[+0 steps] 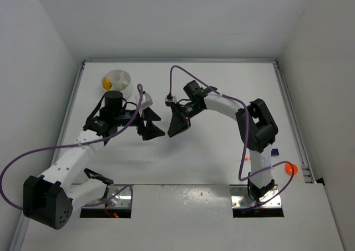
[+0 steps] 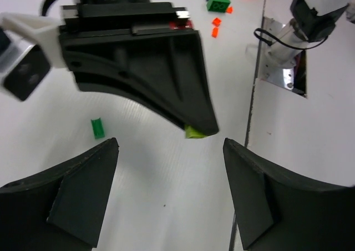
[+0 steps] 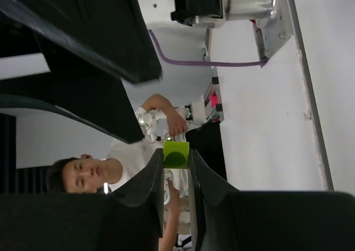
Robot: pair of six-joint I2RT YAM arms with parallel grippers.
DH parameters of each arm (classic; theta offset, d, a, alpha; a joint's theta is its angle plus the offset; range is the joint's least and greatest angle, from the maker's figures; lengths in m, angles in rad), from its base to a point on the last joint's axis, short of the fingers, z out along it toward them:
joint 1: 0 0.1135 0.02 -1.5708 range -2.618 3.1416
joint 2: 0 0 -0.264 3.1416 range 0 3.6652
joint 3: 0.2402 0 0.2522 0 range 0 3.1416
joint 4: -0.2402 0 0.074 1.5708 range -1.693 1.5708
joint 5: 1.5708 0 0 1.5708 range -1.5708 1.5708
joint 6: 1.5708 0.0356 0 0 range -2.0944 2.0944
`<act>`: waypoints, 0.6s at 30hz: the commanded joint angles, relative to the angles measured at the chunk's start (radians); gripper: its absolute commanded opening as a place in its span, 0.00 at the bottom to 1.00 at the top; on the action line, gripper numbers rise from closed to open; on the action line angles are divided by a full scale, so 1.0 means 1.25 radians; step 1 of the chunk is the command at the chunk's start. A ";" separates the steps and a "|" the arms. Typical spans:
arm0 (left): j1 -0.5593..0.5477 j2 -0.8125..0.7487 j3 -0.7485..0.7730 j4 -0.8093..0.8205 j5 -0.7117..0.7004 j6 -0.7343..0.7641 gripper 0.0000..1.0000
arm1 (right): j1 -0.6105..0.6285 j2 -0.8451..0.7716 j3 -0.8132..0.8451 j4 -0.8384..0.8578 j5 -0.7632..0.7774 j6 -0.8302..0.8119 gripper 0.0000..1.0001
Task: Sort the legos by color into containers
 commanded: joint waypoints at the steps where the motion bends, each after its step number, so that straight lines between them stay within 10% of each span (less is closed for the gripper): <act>1: -0.025 -0.003 0.033 -0.001 0.051 -0.003 0.82 | -0.002 -0.054 0.019 0.163 -0.151 0.145 0.00; 18: -0.067 -0.010 0.032 -0.055 -0.023 0.045 0.68 | 0.012 -0.077 -0.006 0.244 -0.151 0.232 0.00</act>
